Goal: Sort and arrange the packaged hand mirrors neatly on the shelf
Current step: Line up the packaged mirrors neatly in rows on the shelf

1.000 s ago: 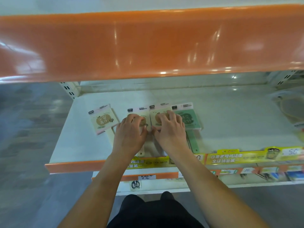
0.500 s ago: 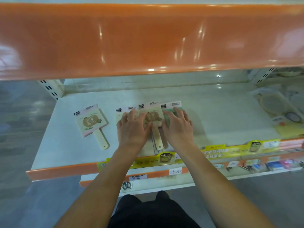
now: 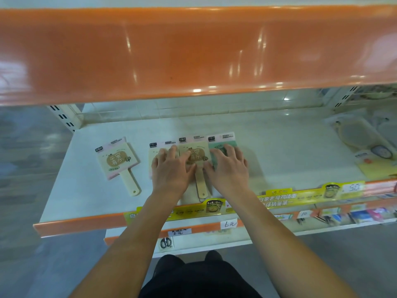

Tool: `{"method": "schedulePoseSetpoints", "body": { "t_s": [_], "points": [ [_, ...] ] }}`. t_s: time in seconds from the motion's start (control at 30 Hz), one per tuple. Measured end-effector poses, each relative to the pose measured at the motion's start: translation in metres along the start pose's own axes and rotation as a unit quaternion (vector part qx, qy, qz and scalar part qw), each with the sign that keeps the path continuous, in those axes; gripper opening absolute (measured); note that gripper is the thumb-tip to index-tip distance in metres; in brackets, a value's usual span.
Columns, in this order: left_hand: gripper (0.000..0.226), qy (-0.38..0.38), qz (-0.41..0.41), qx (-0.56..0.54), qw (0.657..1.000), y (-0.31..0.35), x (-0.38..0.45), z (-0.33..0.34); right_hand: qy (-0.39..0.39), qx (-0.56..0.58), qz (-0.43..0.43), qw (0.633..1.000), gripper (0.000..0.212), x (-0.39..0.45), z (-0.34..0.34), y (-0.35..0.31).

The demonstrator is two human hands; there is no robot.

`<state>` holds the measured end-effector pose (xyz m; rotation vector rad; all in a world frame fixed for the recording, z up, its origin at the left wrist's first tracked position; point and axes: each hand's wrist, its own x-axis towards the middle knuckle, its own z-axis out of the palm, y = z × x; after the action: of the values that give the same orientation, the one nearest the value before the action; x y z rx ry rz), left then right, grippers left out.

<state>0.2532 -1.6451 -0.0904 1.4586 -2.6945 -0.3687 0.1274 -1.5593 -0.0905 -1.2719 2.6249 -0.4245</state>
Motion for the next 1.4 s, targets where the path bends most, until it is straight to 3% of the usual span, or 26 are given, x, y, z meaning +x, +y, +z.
{"method": "schedulePoseSetpoints", "body": {
  "t_s": [1.13, 1.27, 1.4],
  "points": [
    [0.052, -0.013, 0.028, -0.06, 0.998, -0.01, -0.01, 0.002, -0.021, 0.048, 0.013, 0.999, 0.042, 0.002, -0.017, 0.015],
    [0.052, 0.022, 0.024, -0.107, 0.994, -0.014, -0.014, -0.003, -0.034, 0.068, 0.016, 0.997, 0.046, -0.001, -0.022, 0.014],
    [0.048, 0.066, 0.015, -0.097, 0.993, -0.022, -0.02, -0.006, 0.0, 0.065, 0.003, 0.998, 0.046, -0.01, -0.025, 0.01]
  ]
}}
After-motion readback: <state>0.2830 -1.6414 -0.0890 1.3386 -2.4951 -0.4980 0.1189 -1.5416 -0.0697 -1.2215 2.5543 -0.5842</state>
